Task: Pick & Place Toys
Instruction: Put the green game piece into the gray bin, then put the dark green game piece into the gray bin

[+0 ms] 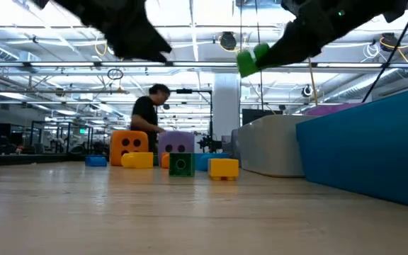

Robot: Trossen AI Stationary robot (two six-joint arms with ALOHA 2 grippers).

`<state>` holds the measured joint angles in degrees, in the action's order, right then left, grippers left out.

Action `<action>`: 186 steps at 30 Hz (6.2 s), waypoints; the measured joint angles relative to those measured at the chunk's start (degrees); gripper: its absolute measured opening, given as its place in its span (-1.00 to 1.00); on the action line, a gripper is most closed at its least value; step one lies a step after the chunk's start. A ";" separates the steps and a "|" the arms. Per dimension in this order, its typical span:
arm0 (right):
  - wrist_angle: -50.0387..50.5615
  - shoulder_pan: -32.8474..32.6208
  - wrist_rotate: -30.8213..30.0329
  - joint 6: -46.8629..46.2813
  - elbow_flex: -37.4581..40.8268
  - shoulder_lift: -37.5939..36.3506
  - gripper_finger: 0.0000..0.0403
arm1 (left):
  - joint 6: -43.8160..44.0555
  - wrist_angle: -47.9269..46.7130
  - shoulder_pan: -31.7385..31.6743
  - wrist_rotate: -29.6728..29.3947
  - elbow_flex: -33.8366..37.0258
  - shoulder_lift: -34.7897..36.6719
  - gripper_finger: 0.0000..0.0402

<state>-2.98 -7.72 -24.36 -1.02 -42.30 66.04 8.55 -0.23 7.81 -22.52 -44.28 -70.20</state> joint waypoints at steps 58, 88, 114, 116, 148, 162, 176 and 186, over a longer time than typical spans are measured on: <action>-9.75 11.36 17.16 -7.25 9.35 -2.92 0.38 | -6.76 29.69 -0.67 16.36 11.65 -21.07 0.26; -10.61 11.36 17.00 -7.07 9.35 -2.90 0.38 | -12.56 29.92 -1.64 21.19 6.58 -29.72 -0.51; -50.73 -0.29 19.97 20.01 9.06 18.94 0.38 | -0.97 40.67 0.23 14.40 6.56 -15.28 -0.42; -53.56 -0.20 19.86 19.85 8.34 21.17 0.38 | -1.04 40.72 0.38 14.40 6.56 -15.29 -0.41; -62.75 -7.81 0.37 52.77 -1.39 34.71 0.08 | 5.53 40.65 0.53 16.55 6.56 -15.28 -0.37; -62.31 -7.72 0.48 52.73 -1.36 34.63 -0.21 | 5.70 40.92 0.55 16.72 6.56 -15.28 -0.28; -61.85 -7.75 0.46 51.24 -1.36 34.69 -0.37 | 7.62 47.17 0.53 17.04 6.54 -15.30 0.09; -60.57 -9.10 -7.92 47.22 -1.27 32.87 -0.36 | 2.12 54.00 2.61 22.49 6.50 -15.30 0.14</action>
<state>-63.56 -16.81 -32.28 46.19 -43.56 98.91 10.67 53.78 10.42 -0.03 -37.78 -85.49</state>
